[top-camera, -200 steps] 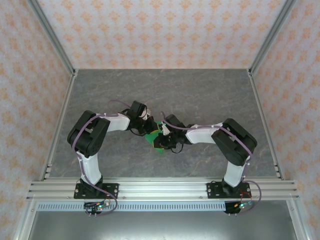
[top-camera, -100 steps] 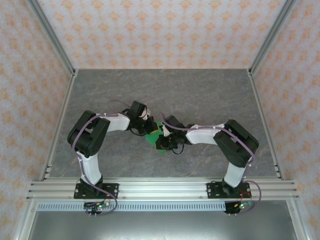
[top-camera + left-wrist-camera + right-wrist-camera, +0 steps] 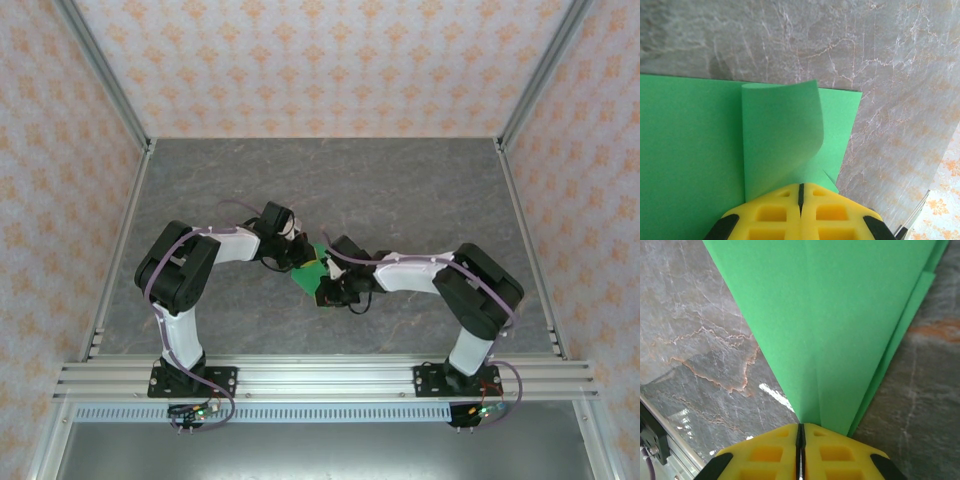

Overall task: Fold a paper plane with a square sheet of paper (fold left side to right side)
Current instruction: Fourth fold the wing at the center of the table.

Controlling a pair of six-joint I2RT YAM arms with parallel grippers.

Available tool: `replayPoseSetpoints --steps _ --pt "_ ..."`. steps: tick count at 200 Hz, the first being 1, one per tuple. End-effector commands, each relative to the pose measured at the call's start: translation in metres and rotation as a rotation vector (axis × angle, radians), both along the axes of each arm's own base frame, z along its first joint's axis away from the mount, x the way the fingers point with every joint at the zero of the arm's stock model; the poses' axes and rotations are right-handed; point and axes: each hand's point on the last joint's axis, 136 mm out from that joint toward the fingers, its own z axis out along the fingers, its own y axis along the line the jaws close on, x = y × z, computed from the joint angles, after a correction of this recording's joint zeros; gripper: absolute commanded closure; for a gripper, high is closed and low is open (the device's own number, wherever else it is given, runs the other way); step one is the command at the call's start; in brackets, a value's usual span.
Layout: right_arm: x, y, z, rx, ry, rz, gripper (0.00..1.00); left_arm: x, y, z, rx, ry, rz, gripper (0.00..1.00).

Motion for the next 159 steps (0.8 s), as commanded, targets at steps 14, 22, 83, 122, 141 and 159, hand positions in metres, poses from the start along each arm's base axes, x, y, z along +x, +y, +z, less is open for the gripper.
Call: replayPoseSetpoints --steps 14,22,83,122,141,159 --pt "-0.022 -0.023 -0.015 -0.095 0.057 0.017 0.89 -0.024 0.027 -0.042 0.164 0.107 0.025 0.97" --pt "-0.023 -0.023 -0.015 -0.096 0.059 0.018 0.89 -0.024 0.027 -0.042 0.164 0.107 0.025 0.97" --pt "-0.039 -0.033 -0.016 -0.098 0.092 0.009 0.94 -0.023 0.027 -0.04 0.166 0.105 0.025 0.98" --pt "-0.026 -0.013 0.032 0.049 0.014 -0.007 0.96 -0.023 0.026 -0.037 0.16 0.099 0.024 0.98" --pt "-0.014 -0.002 0.049 0.093 -0.03 -0.018 0.96 -0.023 0.026 -0.037 0.158 0.1 0.026 0.98" --pt "-0.001 0.003 0.048 0.085 -0.04 -0.042 0.99 -0.023 0.025 -0.037 0.155 0.099 0.024 0.97"
